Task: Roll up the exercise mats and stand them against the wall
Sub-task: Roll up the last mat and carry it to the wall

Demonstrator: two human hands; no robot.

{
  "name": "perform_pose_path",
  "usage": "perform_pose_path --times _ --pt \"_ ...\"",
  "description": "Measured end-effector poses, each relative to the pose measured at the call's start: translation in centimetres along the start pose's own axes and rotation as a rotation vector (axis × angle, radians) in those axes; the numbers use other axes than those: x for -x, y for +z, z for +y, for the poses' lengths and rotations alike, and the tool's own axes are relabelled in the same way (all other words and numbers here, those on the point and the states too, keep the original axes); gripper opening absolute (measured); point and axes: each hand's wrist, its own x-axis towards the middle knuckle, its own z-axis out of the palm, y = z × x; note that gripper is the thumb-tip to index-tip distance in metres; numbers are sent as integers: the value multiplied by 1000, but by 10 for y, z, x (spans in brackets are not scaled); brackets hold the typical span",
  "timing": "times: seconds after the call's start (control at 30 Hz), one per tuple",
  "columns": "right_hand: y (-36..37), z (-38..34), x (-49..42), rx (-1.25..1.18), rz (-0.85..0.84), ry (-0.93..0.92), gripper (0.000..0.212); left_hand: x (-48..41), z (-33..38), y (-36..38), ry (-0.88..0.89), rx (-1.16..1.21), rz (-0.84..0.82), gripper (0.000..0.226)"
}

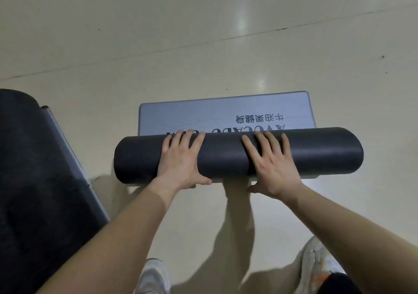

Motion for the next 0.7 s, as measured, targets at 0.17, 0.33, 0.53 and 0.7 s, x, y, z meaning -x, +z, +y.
perform_pose_path --times 0.17,0.33,0.53,0.7 --pt "-18 22 -52 -22 52 -48 131 -21 -9 -12 23 7 71 126" --pt "-32 32 -78 75 -74 -45 144 -61 -18 -28 24 -55 -21 129" --pt "-56 30 -87 41 -200 -70 124 -64 -23 -44 67 8 -141 117" --pt "-50 13 -44 -96 -403 -95 125 -25 -18 -29 64 167 -403 124"
